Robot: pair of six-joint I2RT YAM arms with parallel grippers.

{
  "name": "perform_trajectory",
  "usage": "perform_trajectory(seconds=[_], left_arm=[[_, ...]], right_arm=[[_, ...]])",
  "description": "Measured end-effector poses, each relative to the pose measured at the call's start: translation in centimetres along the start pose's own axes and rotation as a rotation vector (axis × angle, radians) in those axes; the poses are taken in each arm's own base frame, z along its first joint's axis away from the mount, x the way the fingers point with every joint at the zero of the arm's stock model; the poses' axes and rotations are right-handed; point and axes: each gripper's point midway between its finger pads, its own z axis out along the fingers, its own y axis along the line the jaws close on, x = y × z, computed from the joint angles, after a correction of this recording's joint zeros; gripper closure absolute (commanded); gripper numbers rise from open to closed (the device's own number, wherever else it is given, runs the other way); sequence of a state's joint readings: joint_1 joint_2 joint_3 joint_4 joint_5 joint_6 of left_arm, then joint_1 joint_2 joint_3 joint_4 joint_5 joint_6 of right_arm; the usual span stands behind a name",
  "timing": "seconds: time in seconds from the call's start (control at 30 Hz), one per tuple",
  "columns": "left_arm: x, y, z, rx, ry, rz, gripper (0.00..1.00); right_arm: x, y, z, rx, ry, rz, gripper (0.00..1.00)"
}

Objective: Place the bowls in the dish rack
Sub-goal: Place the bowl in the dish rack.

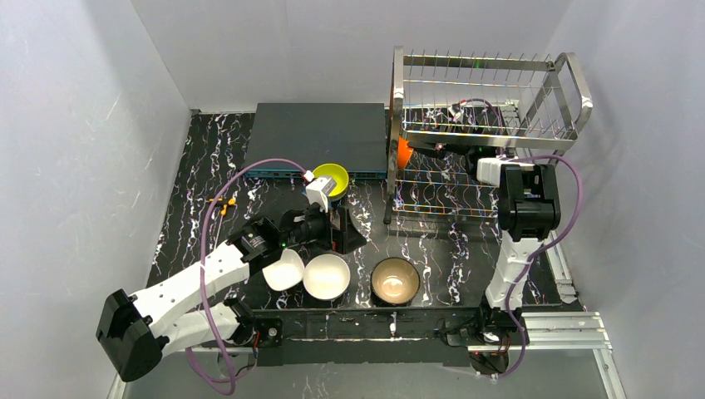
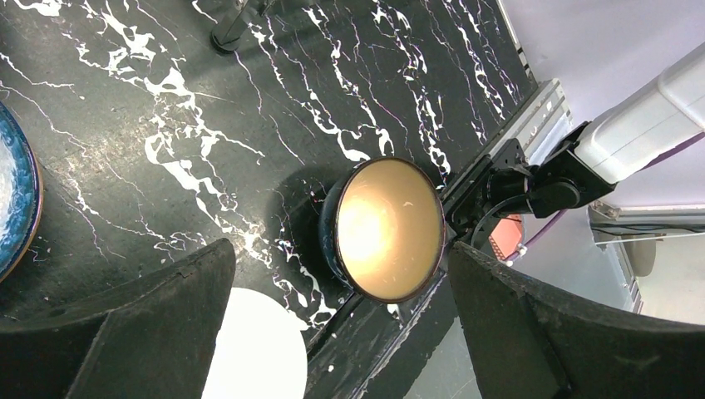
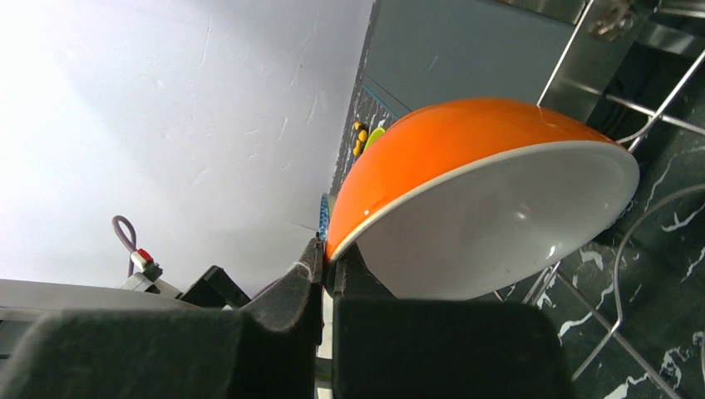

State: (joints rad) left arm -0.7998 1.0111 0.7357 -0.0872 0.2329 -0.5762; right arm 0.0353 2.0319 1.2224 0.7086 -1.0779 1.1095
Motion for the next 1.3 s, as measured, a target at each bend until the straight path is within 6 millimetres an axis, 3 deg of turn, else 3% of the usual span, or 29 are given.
perform_trajectory(seconds=[0.43,1.0,1.1,1.2,1.3], left_arm=[[0.1,0.0,0.8,-0.002,0.026,-0.009,0.02],[-0.5,-0.5,0.5,0.002,0.024,-0.008,0.02],[-0.4,-0.4,0.5,0.0,0.027,-0.009,0.02],[-0.4,-0.4,0.5,0.0,0.027,-0.009,0.02],[-0.4,-0.4,0.5,-0.001,0.028,-0.009,0.02]], right_arm=[[-1.3,0.7,1.6,-0.071,0.025,0.018,0.99],[-1.8,0.2,1.6,-0.086,0.042,0.045,0.99],[-2.0,-0.4,1.4,-0.069,0.032,0.041,0.99],[-2.2,-2.4,1.0,0.0,0.021,0.058,0.99],[-2.6,-2.6,0.7,0.057,0.064,0.028,0.99]])
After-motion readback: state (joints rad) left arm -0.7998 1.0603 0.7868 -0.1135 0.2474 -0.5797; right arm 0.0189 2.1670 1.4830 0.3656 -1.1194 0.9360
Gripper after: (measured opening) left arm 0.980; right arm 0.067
